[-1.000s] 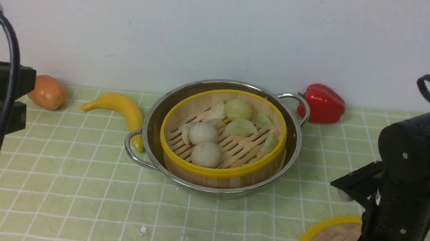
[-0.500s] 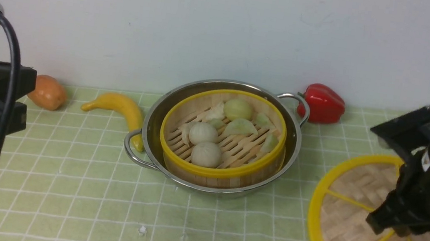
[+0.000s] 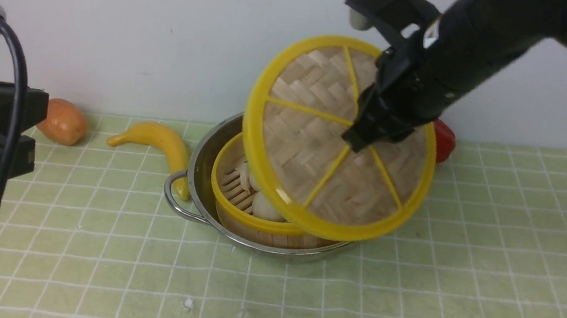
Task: Place the steamer in the pot on the green tablecloth, and put the lid on the steamer.
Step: 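Place the bamboo steamer lid onto the steamer basket in the pot with the right gripper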
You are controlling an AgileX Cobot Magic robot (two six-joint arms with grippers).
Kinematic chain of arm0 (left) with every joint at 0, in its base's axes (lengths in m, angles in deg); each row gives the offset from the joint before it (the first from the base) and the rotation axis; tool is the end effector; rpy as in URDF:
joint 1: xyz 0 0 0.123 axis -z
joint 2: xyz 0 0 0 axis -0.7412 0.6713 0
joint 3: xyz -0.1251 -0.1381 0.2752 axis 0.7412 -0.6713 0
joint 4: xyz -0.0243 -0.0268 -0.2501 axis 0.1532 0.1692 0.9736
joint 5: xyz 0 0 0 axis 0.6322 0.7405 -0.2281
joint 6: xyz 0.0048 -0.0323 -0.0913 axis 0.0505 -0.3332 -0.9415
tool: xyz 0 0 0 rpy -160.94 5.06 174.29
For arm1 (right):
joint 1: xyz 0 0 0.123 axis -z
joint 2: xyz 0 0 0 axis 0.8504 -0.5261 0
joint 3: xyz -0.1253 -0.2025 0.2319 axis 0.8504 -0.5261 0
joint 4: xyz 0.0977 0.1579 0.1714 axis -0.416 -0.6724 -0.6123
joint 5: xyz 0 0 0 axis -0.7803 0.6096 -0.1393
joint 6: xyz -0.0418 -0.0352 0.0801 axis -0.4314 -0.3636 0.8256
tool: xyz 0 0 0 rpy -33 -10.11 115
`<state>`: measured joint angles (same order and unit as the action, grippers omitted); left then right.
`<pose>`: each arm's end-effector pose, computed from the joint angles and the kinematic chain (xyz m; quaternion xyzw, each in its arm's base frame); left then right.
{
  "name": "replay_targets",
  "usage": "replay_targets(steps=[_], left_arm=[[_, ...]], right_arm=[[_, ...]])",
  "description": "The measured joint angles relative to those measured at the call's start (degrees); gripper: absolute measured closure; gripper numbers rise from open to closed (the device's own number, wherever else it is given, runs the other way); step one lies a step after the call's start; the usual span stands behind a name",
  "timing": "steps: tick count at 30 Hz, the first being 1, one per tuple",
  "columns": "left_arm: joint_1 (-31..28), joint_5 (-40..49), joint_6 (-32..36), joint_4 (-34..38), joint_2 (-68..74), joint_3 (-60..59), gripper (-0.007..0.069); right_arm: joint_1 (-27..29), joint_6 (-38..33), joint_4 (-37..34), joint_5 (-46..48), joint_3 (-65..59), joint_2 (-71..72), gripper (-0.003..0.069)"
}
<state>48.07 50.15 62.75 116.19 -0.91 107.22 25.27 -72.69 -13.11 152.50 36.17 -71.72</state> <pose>0.1415 -0.0266 0.3964 0.1251 0.8378 -0.0836 0.5249 0.3642 0.2419 0.3656 -0.3935 0.8931 0.0587 0.2100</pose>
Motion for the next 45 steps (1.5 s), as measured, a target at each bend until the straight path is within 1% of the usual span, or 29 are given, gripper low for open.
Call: replay_targets(steps=[1, 2, 3, 4, 7, 12, 26, 31, 39, 45], left_arm=[[0.0, 0.0, 0.0, 0.0, 0.0, 0.0, 0.0518], [0.0, 0.0, 0.0, 0.0, 0.0, 0.0, 0.0518], [0.0, 0.0, 0.0, 0.0, 0.0, 0.0, 0.0518], [0.0, 0.0, 0.0, 0.0, 0.0, 0.0, 0.0518], [0.0, 0.0, 0.0, 0.0, 0.0, 0.0, 0.0518], [0.0, 0.0, 0.0, 0.0, 0.0, 0.0, 0.0518], [0.0, 0.0, 0.0, 0.0, 0.0, 0.0, 0.0518], [0.0, 1.6, 0.0, 0.0, 0.0, 0.0, 0.0518], [0.0, 2.7, 0.0, 0.0, 0.0, 0.0, 0.0508], [0.0, 2.7, 0.0, 0.0, 0.0, 0.0, 0.0508]], right_arm=[[-0.2, -0.1, 0.1, 0.3, 1.1, -1.0, 0.051], [-0.8, -0.5, 0.3, 1.4, 5.8, -4.6, 0.051], [-0.8, -0.6, 0.3, 1.7, 6.3, -5.5, 0.051], [-1.2, -1.2, 0.3, 2.6, 10.1, -8.3, 0.051], [-1.4, -1.9, 0.4, 3.2, 15.9, -13.3, 0.051], [-1.4, -2.5, 1.8, 3.5, 20.6, -17.5, 0.051], [-1.4, -3.0, 0.4, 3.7, 21.0, -18.4, 0.0511], [-1.4, -3.2, 0.1, 3.6, 21.0, -20.7, 0.0511], [-1.4, -3.5, 0.2, -0.2, 21.0, -21.7, 0.0511], [-1.4, -4.8, 0.3, -1.0, 21.0, -21.7, 0.0511]])
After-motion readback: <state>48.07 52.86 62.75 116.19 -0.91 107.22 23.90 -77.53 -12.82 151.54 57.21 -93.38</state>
